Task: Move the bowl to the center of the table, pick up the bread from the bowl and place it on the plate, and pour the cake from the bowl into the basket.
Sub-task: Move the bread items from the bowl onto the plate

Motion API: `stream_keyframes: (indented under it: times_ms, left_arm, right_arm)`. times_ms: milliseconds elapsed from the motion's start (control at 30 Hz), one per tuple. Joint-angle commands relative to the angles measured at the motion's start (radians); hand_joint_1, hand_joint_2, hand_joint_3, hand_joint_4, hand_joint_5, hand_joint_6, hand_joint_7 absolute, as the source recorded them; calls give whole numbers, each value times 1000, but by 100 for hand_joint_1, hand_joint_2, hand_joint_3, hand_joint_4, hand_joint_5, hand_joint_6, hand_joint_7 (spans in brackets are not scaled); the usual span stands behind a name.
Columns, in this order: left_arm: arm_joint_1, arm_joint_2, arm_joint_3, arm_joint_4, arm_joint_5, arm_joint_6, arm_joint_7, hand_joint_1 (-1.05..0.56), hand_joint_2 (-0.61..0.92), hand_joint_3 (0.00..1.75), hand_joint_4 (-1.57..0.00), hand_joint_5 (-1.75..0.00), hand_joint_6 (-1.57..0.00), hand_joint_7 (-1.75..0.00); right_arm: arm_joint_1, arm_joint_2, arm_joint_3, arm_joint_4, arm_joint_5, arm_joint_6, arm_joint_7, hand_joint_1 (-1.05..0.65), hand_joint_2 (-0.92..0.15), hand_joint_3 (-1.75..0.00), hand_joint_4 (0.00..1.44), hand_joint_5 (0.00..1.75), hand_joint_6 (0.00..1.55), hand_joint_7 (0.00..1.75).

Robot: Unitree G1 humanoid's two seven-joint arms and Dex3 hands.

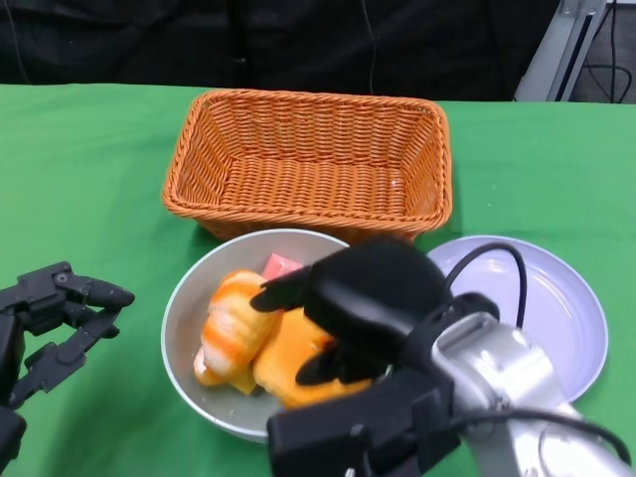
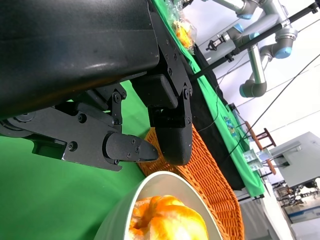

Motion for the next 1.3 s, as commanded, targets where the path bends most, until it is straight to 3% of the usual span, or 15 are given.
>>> stream_keyframes:
  times_ms: [33, 367, 567, 733, 1300]
  left_arm:
    - [0, 14, 3, -2, -12, -11, -4, -12, 92, 22, -84, -118, -91, -77]
    - [4, 4, 0, -24, -11, 14, -1, -9, 92, 24, -84, -118, -91, -77]
    - [11, 9, 1, -35, 15, 7, 13, -8, 92, 25, -86, -118, -92, -77]
    - [13, 8, 3, -42, 11, 16, 10, -9, 92, 25, -86, -118, -91, -77]
    - [20, 5, 2, -43, 0, 10, 1, -9, 92, 25, -84, -117, -91, -78]
  right_arm:
    - [34, -1, 18, -27, -38, 11, 38, -85, -92, -4, 46, 0, 32, 0]
    - [42, 0, 16, -18, -88, -7, 82, -94, -92, -6, 36, 0, 29, 0]
    - [64, 11, 31, 21, -125, -41, -50, -90, -92, -7, 37, 1, 24, 0]
    - [68, 17, 33, 41, -140, -52, -83, -88, -92, -6, 36, 0, 25, 1]
    - [26, 66, 46, 232, -185, -14, -39, -88, -92, -3, 26, 0, 29, 1]
